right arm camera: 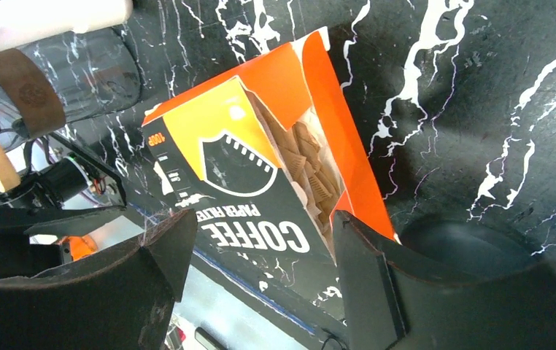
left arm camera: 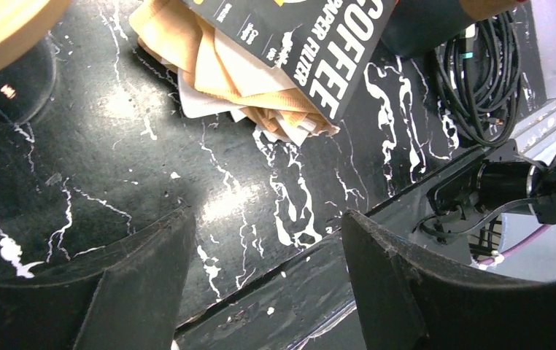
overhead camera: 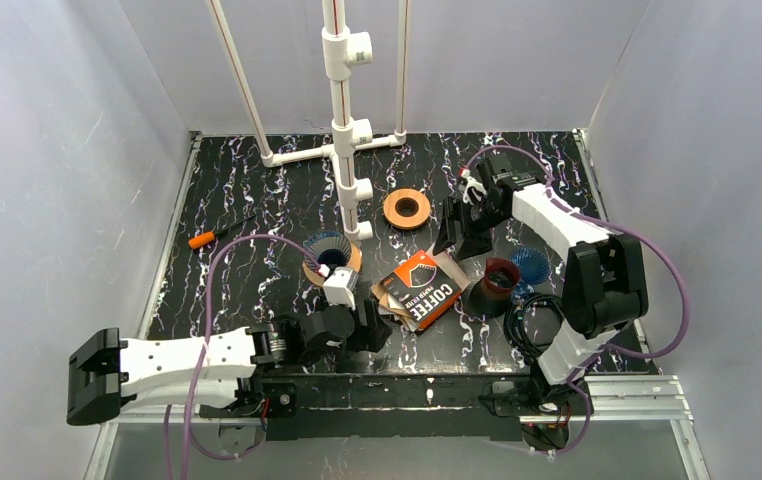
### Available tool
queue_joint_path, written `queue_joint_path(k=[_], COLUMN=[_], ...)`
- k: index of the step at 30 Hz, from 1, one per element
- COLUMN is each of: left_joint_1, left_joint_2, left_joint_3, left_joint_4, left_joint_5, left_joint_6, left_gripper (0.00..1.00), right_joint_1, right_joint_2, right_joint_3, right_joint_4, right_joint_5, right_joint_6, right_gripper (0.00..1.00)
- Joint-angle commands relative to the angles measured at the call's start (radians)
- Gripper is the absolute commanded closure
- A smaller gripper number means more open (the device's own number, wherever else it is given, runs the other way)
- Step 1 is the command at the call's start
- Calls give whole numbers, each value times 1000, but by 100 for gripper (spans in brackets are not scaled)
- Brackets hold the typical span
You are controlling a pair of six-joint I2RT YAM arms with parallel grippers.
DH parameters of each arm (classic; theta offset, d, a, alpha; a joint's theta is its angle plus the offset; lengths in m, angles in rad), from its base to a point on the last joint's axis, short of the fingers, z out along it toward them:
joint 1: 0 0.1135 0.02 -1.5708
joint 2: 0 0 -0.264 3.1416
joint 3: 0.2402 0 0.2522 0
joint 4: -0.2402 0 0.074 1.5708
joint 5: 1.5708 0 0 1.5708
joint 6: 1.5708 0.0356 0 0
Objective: Place the coffee filter in the dripper
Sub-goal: Pick up the coffee filter from the coffee filter holder.
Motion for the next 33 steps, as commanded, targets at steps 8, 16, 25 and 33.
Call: queue_joint_path(k=[8,16,25,33], left_joint_1=[-12,-14,-21,-29], left_joint_2=[50,30,57,72], left_joint_3=[97,149,173,172], left_joint_4=[-9,-84,-84,-76], left_joint_5=[-4,-7,29,37], left_joint_6=[190,239,255,249], left_gripper=[29,29,29,29], right_joint_1=[42,195,284,304], right_joint_2=[138,276,435,413], right_joint_3=[134,382,476,411], right_joint_4=[-41,-112,-145,-175], right_joint_5=[19,158,183,172], right_joint_6=[-74,-65,-56,-102], right_gripper=[23,24,44,48])
